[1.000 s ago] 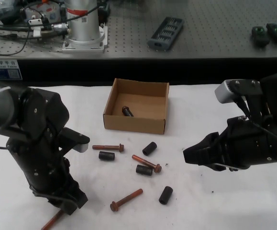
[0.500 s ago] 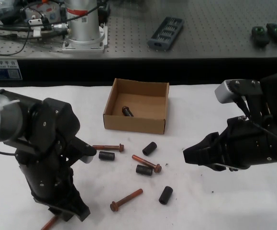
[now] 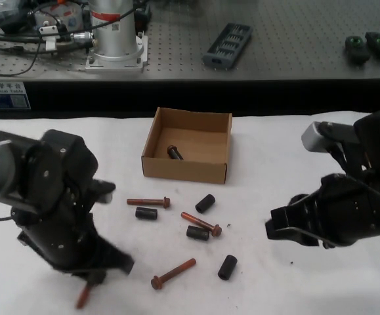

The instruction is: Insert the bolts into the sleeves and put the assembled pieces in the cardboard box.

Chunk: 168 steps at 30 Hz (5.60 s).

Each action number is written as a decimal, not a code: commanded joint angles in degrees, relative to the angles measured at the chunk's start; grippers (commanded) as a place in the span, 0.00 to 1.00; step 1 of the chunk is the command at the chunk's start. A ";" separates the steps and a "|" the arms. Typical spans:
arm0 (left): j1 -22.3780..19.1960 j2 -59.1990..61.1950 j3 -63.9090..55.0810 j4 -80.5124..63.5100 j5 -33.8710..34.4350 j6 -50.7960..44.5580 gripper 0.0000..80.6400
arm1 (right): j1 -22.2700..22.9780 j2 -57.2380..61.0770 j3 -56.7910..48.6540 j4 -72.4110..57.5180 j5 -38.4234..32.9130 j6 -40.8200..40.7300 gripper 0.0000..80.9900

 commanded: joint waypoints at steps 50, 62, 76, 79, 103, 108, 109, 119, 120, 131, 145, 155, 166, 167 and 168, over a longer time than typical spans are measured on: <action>-0.18 -44.52 30.06 -50.09 9.07 -14.77 0.01 | 7.91 30.79 -21.83 14.06 13.19 26.14 0.33; -0.18 -46.33 30.06 -50.09 9.07 -14.77 0.01 | 8.94 32.87 -21.83 11.64 10.73 33.64 0.33; -0.18 -47.39 30.06 -47.82 9.07 -14.77 0.01 | 10.70 33.55 -21.83 9.35 12.71 38.10 0.32; -0.18 -48.04 30.06 -47.42 9.07 -14.77 0.01 | 10.70 33.55 -21.83 9.35 13.66 38.57 0.26; -0.18 -50.10 30.06 -47.42 9.07 -14.77 0.01 | 10.70 36.81 -21.83 20.36 10.25 24.64 0.02; -0.18 -50.10 30.06 -47.42 9.07 -14.77 0.01 | 10.70 36.81 -21.83 25.38 12.88 17.45 0.09; -0.18 -50.10 30.06 -47.42 9.07 -14.77 0.01 | 10.70 36.81 -21.83 26.26 13.99 16.92 0.13; -0.18 -50.10 30.06 -47.42 9.07 -14.77 0.01 | 10.70 36.81 -21.83 28.06 17.72 13.58 0.24; -0.18 -50.10 30.06 -47.42 9.07 -14.77 0.01 | 10.70 36.81 -21.83 27.99 17.72 13.58 0.24; -0.18 -50.10 30.06 -47.42 9.07 -14.77 0.01 | 10.70 36.81 -21.83 27.74 17.72 9.75 0.17; -0.18 -45.58 30.06 -58.50 18.86 -23.56 0.01 | 7.01 20.15 -10.78 3.40 11.89 -4.29 0.05; -0.18 -25.76 29.93 -85.61 22.06 -38.28 0.01 | 1.14 7.36 5.53 -23.02 -4.54 -6.96 0.05; -0.62 -9.16 19.54 -91.51 24.31 -41.19 0.01 | -0.86 7.31 14.86 -48.09 -22.57 -7.70 0.05; -0.89 -8.27 18.31 -91.51 24.92 -41.37 0.01 | -0.86 7.31 15.13 -48.57 -23.14 -8.89 0.05; -1.11 -7.22 17.19 -91.51 25.80 -41.82 0.01 | -0.86 7.31 15.21 -48.63 -23.70 -9.85 0.05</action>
